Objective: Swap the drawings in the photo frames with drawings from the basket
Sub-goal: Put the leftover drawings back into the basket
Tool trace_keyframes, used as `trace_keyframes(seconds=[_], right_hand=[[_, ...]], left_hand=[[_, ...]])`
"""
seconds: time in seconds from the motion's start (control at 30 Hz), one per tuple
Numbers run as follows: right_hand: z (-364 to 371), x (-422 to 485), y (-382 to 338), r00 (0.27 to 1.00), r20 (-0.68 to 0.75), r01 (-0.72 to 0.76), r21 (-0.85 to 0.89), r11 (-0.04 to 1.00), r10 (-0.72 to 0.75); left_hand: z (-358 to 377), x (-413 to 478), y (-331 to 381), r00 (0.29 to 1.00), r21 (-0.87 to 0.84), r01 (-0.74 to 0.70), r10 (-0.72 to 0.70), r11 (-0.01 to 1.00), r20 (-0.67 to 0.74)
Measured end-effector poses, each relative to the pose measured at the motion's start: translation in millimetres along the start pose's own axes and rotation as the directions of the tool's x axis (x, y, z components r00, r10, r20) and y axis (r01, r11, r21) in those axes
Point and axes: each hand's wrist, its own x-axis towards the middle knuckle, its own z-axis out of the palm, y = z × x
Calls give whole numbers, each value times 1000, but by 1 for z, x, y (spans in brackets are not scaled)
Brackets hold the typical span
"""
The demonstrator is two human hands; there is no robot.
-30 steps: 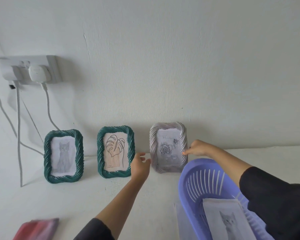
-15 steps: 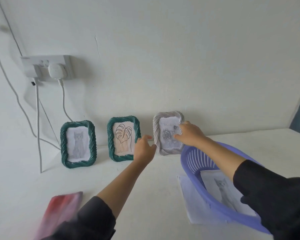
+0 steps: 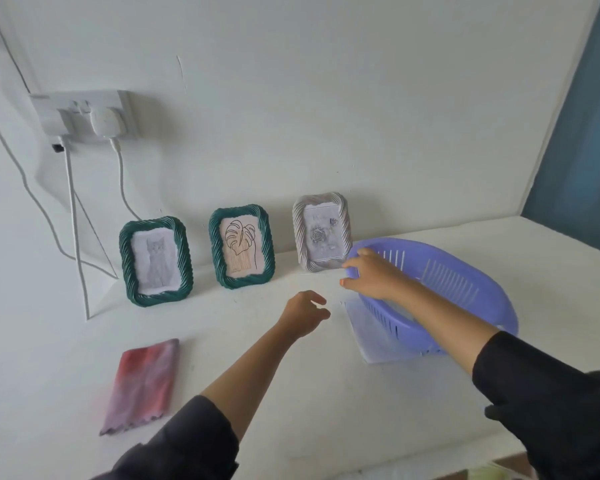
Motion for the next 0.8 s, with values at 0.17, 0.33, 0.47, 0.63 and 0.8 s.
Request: trace_keyframes(seconds=[0.17,0.33,0.47,0.63,0.8], right_hand=[[7,-23,18,996,92,1,42,999,-5],[9,-30,37,991,127,26,177,984,-49],[15,-29,46,991,112,35,294,955,-71],[26,-25,50,998,31,40,375,926,-55],[27,-23,49,998,10,60,403,913,-69]], left_hand=[[25,-14,6,983,-88,126,-113,988,147],[51,-13,13,975,-158,185,-162,970,151],[73,-4,16,976,-206,215,-201,955,88],[87,1,29,957,-345,286,-286,894,52],[87,7,32,921,-449,355,-388,820,21]])
